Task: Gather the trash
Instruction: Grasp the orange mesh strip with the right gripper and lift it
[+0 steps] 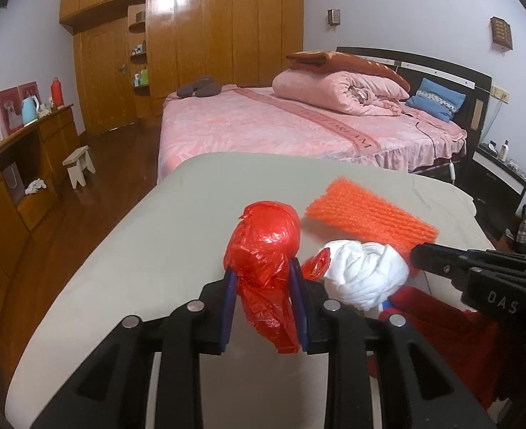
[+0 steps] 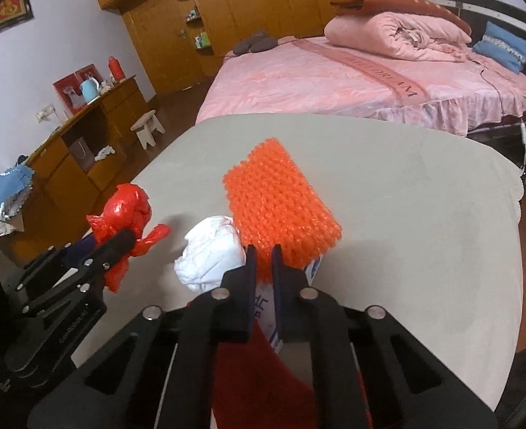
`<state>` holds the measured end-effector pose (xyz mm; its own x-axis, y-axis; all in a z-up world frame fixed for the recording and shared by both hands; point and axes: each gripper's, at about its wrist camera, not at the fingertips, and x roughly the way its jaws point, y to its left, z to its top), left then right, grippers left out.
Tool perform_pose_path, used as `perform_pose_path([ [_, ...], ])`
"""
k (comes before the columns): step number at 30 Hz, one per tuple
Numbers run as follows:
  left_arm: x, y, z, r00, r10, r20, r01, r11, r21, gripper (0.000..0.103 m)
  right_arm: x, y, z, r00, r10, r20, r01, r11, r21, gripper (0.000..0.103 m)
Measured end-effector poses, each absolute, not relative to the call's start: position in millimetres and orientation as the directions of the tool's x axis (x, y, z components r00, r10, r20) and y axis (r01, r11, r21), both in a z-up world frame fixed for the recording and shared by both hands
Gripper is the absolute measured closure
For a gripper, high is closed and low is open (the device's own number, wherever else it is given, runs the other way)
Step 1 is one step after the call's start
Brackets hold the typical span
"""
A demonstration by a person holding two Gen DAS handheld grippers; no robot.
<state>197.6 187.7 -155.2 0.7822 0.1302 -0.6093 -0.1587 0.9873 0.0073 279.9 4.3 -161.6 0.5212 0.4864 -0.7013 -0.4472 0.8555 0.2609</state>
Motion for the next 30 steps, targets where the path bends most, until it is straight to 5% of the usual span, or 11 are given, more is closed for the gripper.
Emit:
perform_pose_path([
  [11,185.2,170.0,-145.7,0.797,0.111,-0.593,-0.138,0.99,0.0,0.075,262.8,-17.2,-147.4,0.51,0.508,-0.694,-0.431,0.849,0.306,0.098],
  [14,183.3,164.7,-149.9,0.791,0.107,-0.602,-0.131,0.991,0.004,0.075,257.4,-11.3,-151.0,0.506,0.482,-0.715,-0.454,0.854,0.254,0.091],
  [17,182.7,164.4,-152.8,0.786,0.107,-0.609,-0.133,0.991,0.002,0.075,256.4,-8.3,-147.9,0.539,0.468,-0.701,-0.454,0.862,0.226,0.064],
  [21,183.0,164.8,-152.5,0.786,0.109,-0.608,-0.138,0.99,-0.001,0.075,266.4,-0.1,-150.8,0.551,0.444,-0.707,-0.457,0.869,0.19,0.053],
  [24,183.3,165.6,-152.7,0.787,0.11,-0.608,-0.141,0.99,-0.003,0.075,274.7,6.1,-161.9,0.534,0.426,-0.73,-0.462,0.87,0.169,0.054],
  [30,184.0,166.4,-154.3,0.782,0.107,-0.614,-0.14,0.99,-0.005,0.075,274.9,6.5,-170.1,0.528,0.411,-0.743,-0.462,0.873,0.155,0.086],
])
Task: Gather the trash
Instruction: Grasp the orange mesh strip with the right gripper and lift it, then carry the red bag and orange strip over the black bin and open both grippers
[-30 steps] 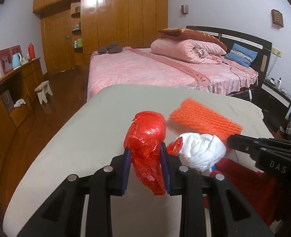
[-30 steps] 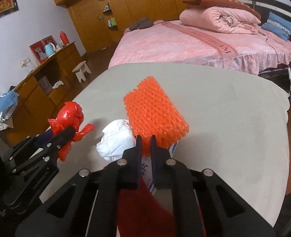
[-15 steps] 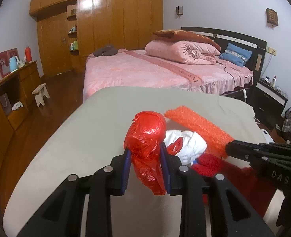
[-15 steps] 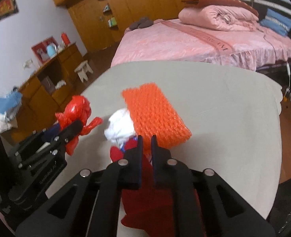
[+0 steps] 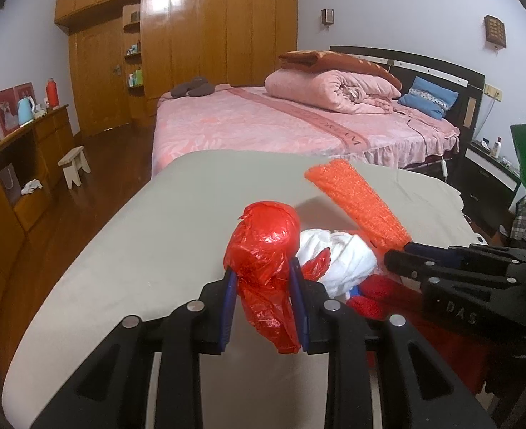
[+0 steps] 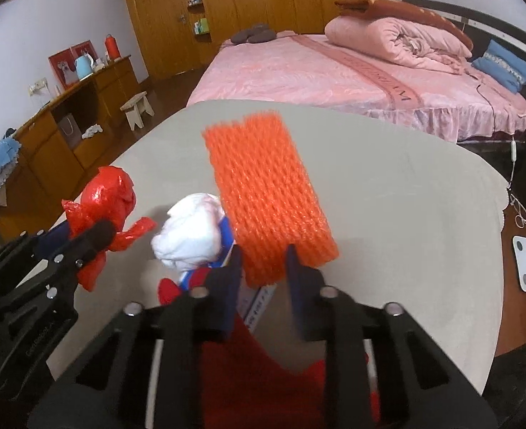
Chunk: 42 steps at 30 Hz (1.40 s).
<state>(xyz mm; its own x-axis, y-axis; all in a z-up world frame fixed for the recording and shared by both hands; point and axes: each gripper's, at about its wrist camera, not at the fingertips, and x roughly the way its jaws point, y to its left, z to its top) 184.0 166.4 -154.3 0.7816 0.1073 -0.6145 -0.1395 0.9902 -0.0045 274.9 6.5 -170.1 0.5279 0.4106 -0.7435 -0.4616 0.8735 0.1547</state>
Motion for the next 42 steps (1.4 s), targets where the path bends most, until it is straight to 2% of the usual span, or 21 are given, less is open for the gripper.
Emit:
perform_pose_path([
  [1,183.3,165.9,-154.0,0.782,0.107,-0.614,-0.14,0.99,-0.005,0.075,274.5,2.8,-168.2,0.529,0.419,-0.738,-0.458,0.873,0.167,0.092],
  [2,182.7,165.2,-153.1,0.783,0.107,-0.613,-0.14,0.99,-0.005,0.075,274.5,1.0,-166.7,0.529,0.425,-0.735,-0.456,0.872,0.177,0.093],
  [19,164.0,125.3,-113.6,0.83,0.067,-0.554,-0.077,0.997,0.006,0.075,237.8,-57.0,-107.6,0.608,0.466,-0.643,-0.391,0.881,0.269,0.093],
  [42,112.0,-5.1,-75.5,0.849,-0.131,-0.512,0.156,0.988,0.006,0.075,138.2,-197.8,-66.0,0.733,0.326,-0.597,-0.23,0.945,0.233,0.093],
])
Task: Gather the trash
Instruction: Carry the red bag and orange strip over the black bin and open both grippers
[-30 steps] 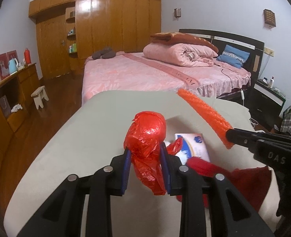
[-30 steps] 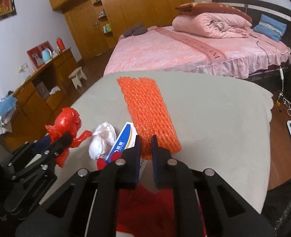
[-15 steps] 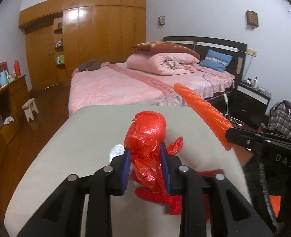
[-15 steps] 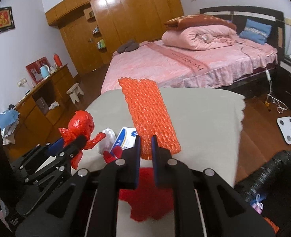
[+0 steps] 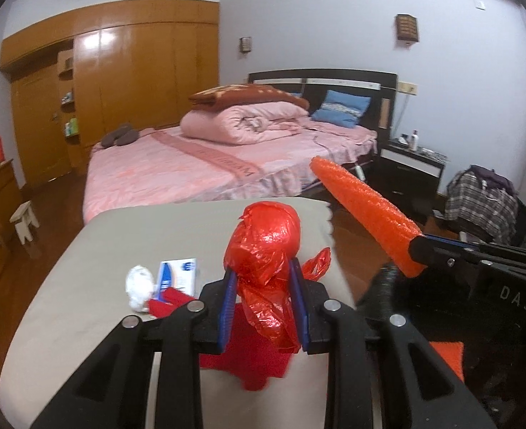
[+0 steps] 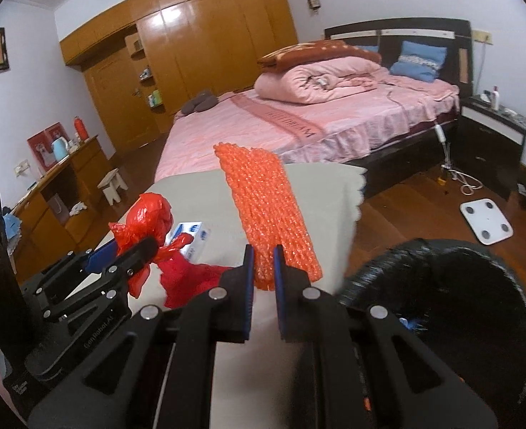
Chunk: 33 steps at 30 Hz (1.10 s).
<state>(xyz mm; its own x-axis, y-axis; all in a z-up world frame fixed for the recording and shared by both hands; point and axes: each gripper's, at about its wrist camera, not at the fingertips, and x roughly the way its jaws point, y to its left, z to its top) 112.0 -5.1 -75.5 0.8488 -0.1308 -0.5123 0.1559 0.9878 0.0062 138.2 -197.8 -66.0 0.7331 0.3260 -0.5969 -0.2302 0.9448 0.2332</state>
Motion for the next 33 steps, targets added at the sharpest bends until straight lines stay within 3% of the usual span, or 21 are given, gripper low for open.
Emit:
perform_pose_path([
  [17,88.4,-101.6,-61.5,0.811,-0.321,-0.488,0.374,0.927,0.012,0.075,74.1,-294.2,-73.4,0.767,0.173,-0.619,-0.054,0.977,0.205,0.093],
  [28,84.3,-165.0,-84.9,0.724,-0.443,-0.529,0.515,0.857,-0.013,0.075,49.3,-352.5,-98.5,0.744,0.055,-0.666,0.091,0.979,0.183,0.093],
  [33,88.2,-188.9,-100.0,0.664,-0.491,-0.564,0.579,0.815,-0.029,0.067,46.6,-368.3,-115.2,0.72,0.007,-0.694,0.148,0.975,0.163,0.089],
])
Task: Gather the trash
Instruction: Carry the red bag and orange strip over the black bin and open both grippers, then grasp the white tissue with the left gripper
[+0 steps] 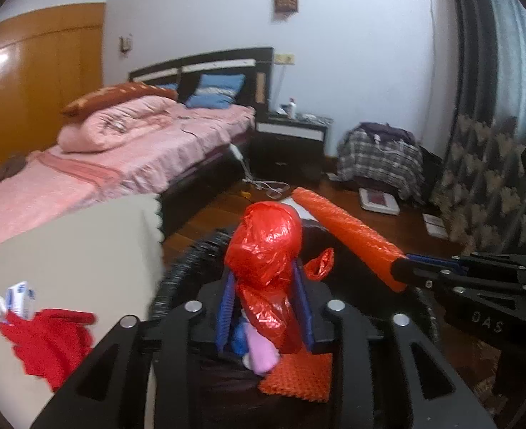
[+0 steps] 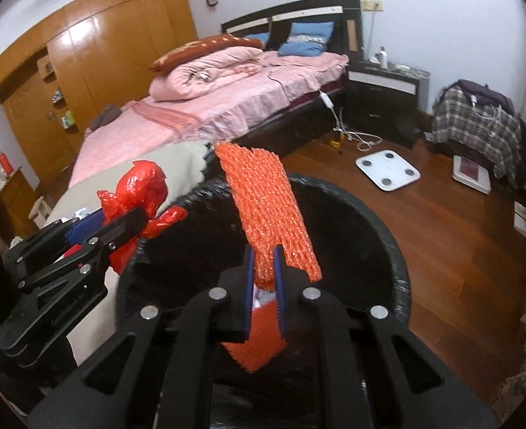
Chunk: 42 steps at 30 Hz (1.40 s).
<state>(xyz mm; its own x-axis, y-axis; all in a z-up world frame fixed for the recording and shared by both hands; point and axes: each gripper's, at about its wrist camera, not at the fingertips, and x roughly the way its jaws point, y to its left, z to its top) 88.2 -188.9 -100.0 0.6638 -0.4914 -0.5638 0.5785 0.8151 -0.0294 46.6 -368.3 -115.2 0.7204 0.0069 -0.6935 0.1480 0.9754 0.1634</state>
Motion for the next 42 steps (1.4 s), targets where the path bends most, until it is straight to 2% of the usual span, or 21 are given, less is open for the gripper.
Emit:
perform_pose_path([
  [1,89.3,-191.4,-102.4,0.654,-0.498,-0.57,0.588,0.808,-0.032,0.057,45.6,-370.2,-118.8,0.714,0.0,-0.7,0.157,0.974,0.161,0.083],
  [2,89.5,-192.2,-104.4,0.645,-0.506,-0.572,0.598,0.801,-0.035,0.053,44.9,-371.2,-120.8,0.71,-0.005,-0.704,0.164,0.974,0.158,0.077],
  [4,88.9,-191.5,-105.2,0.647,-0.505,-0.571,0.598,0.801,-0.03,0.049,42.9,-372.6,-123.1,0.71,-0.029,-0.703,0.185,0.972,0.146,0.049],
  [5,88.3,-188.0,-105.0,0.654,-0.5,-0.568,0.592,0.805,-0.026,0.045,41.9,-372.6,-123.3,0.714,-0.037,-0.699,0.189,0.972,0.142,0.045],
  [7,88.2,-179.9,-103.8,0.671,-0.483,-0.563,0.575,0.818,-0.017,0.042,41.7,-370.1,-121.6,0.724,-0.055,-0.688,0.196,0.972,0.129,0.027],
  [10,89.5,-157.5,-102.2,0.7,-0.448,-0.556,0.535,0.845,-0.007,0.035,41.3,-365.7,-115.7,0.753,-0.064,-0.655,0.192,0.973,0.126,0.013],
  [18,91.8,-75.4,-95.6,0.789,-0.295,-0.539,0.364,0.931,0.023,0.029,60.9,-323.3,-106.1,0.775,0.013,-0.632,0.088,0.988,0.127,0.007],
  [30,112.6,40.4,-100.7,0.841,-0.052,-0.538,0.093,0.994,0.049,0.029,143.3,-204.6,-102.1,0.772,0.202,-0.603,-0.125,0.978,0.167,0.007],
  [42,176.9,133.0,-126.0,0.815,0.118,-0.567,-0.108,0.993,0.052,0.03,217.8,-127.0,-110.2,0.751,0.258,-0.608,-0.204,0.966,0.158,0.007],
])
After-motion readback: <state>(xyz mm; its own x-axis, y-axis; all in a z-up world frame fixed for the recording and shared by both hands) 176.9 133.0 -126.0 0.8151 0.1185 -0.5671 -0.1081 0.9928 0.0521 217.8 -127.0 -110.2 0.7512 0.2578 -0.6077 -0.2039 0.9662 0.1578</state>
